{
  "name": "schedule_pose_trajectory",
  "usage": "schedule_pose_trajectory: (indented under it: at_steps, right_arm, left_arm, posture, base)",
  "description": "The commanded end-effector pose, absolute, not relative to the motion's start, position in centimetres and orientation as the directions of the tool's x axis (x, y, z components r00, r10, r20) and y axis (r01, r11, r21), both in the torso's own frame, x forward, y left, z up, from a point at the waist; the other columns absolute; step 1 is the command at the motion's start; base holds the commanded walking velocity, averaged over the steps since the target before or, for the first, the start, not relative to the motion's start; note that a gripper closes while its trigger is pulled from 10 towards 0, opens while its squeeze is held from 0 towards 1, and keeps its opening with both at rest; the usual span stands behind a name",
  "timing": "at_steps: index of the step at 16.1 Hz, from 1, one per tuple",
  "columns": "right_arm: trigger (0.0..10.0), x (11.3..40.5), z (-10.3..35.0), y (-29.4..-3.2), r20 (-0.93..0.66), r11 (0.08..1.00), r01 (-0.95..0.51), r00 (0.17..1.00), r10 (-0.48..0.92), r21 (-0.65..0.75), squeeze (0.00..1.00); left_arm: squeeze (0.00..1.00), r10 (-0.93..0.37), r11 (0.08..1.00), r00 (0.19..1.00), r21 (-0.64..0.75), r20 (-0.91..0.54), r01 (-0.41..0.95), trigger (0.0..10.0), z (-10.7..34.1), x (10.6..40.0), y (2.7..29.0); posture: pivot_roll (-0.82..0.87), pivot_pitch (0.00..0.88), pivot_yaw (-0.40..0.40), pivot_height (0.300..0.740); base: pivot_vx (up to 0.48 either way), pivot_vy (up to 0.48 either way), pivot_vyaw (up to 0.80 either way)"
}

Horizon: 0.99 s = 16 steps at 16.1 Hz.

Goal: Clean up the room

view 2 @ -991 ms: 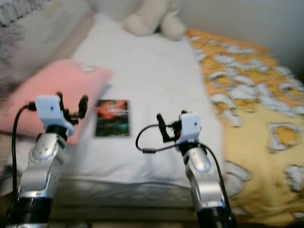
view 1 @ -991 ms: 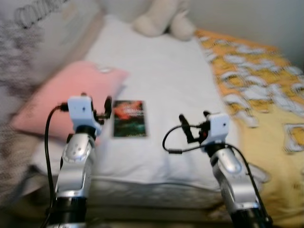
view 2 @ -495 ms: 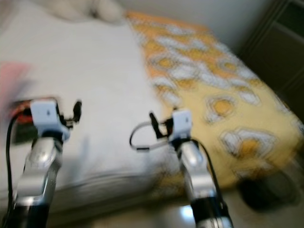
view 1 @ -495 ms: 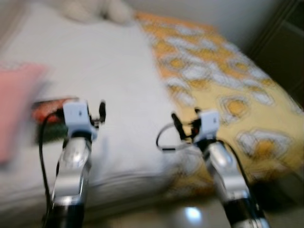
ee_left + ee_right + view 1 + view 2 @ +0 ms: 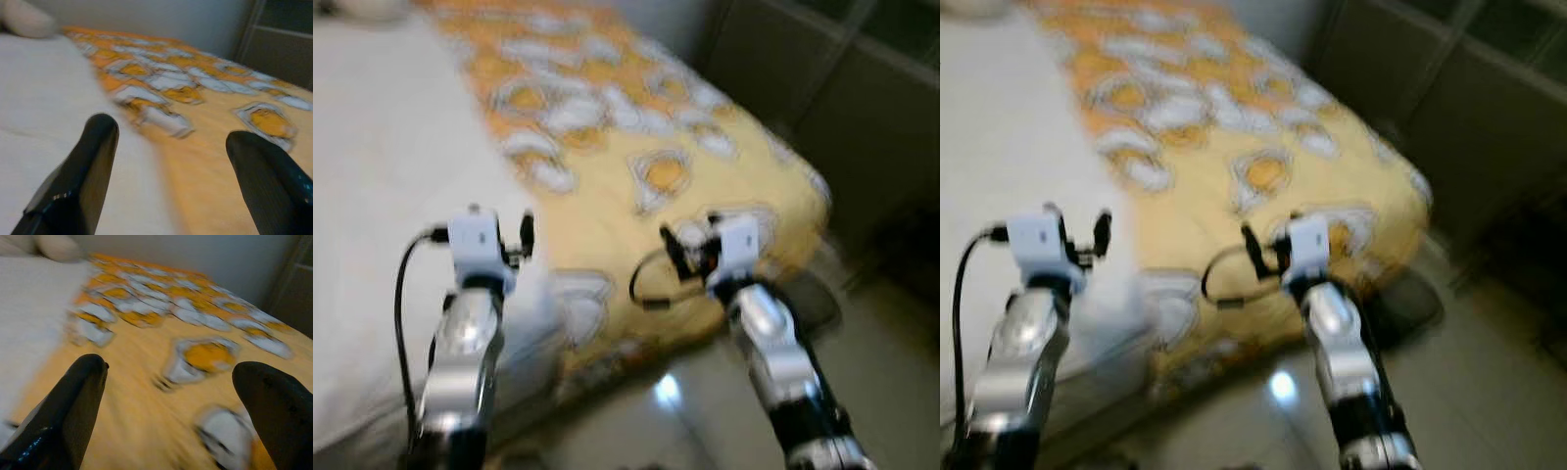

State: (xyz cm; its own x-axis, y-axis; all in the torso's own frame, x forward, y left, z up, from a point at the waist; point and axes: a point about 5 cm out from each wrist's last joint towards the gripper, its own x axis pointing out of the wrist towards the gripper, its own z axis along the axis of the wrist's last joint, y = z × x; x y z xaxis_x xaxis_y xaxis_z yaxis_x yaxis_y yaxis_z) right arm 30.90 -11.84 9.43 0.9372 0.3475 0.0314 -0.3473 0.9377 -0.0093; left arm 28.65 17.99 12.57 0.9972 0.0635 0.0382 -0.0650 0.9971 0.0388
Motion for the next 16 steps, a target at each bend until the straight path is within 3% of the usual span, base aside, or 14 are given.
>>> schedule_pose_trajectory:
  at_steps: [1,12,16]
  right_arm:
    - [10.0,30.9,8.9,-13.0,0.013,0.948,-0.318,0.948,0.318,-0.013,0.43]
    - [10.0,30.8,8.6,-13.2,0.020,0.960,-0.280,0.960,0.280,-0.013,0.43]
    - [10.0,30.5,8.3,-13.3,0.013,0.958,-0.287,0.958,0.287,-0.016,0.42]
  left_arm:
    - [0.00,0.034,0.998,0.999,0.044,0.038,-0.035,10.0,12.5,28.6,17.0]
    - [0.00,-0.029,0.996,0.999,0.089,0.033,0.026,10.0,12.7,29.5,16.4]
    - [0.00,-0.052,0.995,0.998,0.092,0.043,0.047,10.0,12.8,29.4,16.0]
  posture:
    - [0.26,0.000,-0.202,0.740]
    - [0.22,0.000,-0.156,0.740]
    - [0.22,0.000,-0.161,0.740]
  base:
    - [0.000,0.000,-0.80]
    - [0.000,0.000,-0.79]
    - [0.000,0.000,0.00]
